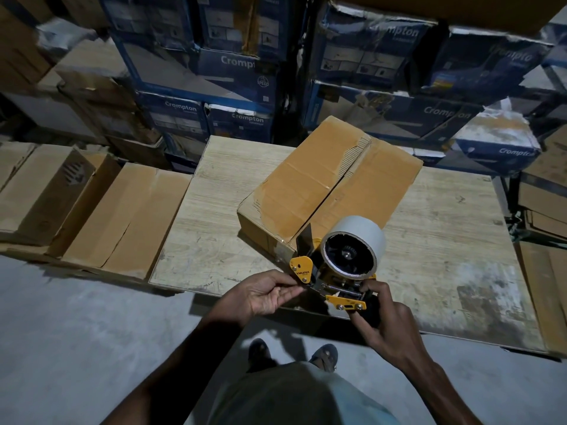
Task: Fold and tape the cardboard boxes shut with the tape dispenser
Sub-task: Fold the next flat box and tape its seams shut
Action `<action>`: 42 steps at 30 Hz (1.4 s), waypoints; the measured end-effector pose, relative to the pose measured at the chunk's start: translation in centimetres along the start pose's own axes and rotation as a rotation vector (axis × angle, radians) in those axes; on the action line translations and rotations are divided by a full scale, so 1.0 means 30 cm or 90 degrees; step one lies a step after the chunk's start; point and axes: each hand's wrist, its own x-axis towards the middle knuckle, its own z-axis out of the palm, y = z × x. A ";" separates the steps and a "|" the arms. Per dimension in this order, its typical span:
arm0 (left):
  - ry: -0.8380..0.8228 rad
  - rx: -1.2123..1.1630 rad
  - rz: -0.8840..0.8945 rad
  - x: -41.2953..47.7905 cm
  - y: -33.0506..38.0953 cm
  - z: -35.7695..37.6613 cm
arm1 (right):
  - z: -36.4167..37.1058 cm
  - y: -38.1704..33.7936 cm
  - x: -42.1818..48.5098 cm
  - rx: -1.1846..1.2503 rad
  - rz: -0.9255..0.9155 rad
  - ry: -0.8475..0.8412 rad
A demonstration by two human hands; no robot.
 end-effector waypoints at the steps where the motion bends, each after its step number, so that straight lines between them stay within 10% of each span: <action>1: 0.002 0.018 -0.005 -0.002 0.006 0.003 | 0.001 -0.002 0.000 0.000 -0.001 -0.002; 13: 0.127 0.378 0.159 0.050 0.166 -0.032 | 0.064 -0.031 0.066 -0.068 -0.026 -0.026; 42: 0.129 0.450 0.268 0.068 0.801 -0.278 | 0.131 -0.071 0.342 -0.135 -0.039 0.010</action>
